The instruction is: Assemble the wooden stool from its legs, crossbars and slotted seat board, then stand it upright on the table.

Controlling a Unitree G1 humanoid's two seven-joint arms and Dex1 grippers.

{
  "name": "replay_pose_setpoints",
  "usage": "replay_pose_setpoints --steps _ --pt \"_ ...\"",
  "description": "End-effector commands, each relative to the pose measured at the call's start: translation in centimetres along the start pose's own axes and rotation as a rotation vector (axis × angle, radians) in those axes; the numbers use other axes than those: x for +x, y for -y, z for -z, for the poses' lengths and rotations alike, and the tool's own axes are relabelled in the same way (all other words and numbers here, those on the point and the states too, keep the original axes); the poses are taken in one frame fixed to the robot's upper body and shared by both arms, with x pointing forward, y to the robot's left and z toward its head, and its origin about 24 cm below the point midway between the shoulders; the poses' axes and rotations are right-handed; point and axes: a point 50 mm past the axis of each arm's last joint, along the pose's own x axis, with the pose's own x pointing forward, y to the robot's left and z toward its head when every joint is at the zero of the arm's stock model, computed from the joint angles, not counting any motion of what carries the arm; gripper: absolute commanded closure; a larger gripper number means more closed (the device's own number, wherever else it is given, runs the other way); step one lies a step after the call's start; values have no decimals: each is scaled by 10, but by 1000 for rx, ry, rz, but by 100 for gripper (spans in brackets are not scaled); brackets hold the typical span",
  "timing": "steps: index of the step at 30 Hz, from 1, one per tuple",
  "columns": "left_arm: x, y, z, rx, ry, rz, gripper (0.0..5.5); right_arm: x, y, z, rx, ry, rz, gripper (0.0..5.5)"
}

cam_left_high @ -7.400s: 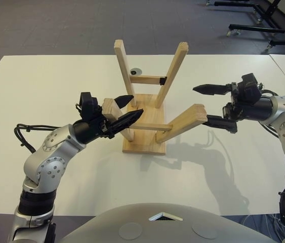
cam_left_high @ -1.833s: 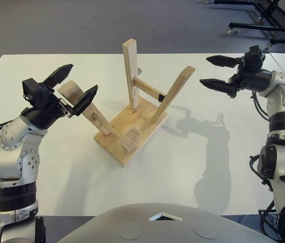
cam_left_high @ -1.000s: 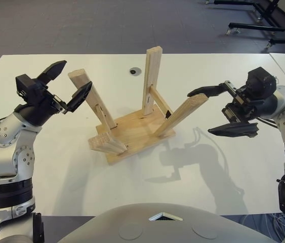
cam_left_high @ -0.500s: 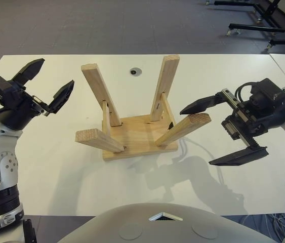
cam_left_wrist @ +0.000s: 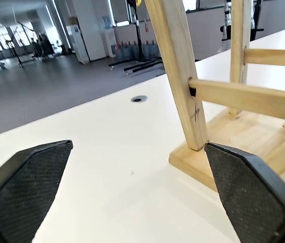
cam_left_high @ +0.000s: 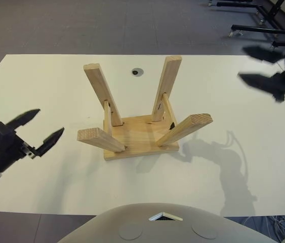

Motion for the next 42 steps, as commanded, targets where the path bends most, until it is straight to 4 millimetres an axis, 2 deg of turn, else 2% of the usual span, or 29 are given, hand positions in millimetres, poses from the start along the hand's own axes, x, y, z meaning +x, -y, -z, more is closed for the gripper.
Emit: replay_pose_setpoints --steps 1,3,5,10,13,19,24,28,33,39,42 --pt "21 25 6 -35 -56 163 71 15 -11 35 -26 -155 -55 10" --pt "37 33 7 -51 -53 236 71 31 -5 50 -123 -176 33 10" --pt "51 40 11 -57 -57 305 71 45 -7 59 -143 -147 40 10" --pt "67 49 13 -74 -74 427 71 72 -38 77 -62 -100 -179 10" --pt "69 53 15 -77 -89 453 71 79 -50 82 -36 -100 -251 10" --pt "84 54 18 -89 -71 441 71 104 -57 101 -10 -102 -290 10" --pt "97 59 17 -116 -36 459 71 108 -59 102 1 -87 -338 10" --pt "98 58 20 -121 -48 469 134 107 -55 97 -11 -73 -346 84" --pt "99 58 36 -138 -73 465 212 118 -55 94 -24 -53 -376 173" --pt "97 55 66 -144 -156 481 307 132 -56 103 -3 -88 -461 284" --pt "99 51 70 -137 -142 499 357 132 -57 112 11 -118 -486 348"
